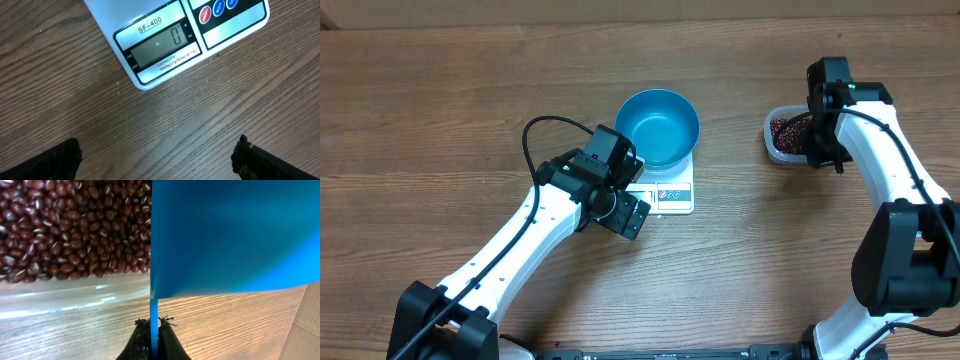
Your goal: Scoop item into bowl and weigh 150g on scale
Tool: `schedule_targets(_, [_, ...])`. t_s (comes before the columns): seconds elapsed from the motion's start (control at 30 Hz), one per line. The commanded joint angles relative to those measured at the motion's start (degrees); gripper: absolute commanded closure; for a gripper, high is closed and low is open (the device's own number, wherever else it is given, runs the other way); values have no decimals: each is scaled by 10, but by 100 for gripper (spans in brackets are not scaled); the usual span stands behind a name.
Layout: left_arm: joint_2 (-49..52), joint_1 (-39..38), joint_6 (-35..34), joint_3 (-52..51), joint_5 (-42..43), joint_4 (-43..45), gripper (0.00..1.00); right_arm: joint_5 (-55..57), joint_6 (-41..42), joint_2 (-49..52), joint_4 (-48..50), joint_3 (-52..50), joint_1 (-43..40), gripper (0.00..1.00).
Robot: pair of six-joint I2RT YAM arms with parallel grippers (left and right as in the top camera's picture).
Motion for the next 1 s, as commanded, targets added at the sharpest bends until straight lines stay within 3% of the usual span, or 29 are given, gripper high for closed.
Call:
schedule_targets(0.0, [-10, 3, 11, 2, -2, 1, 0, 18, -2, 0, 16, -23, 1, 96])
schedule_targets(0.97, [-10, 3, 11, 2, -2, 1, 0, -15, -7, 0, 63, -73, -20, 96])
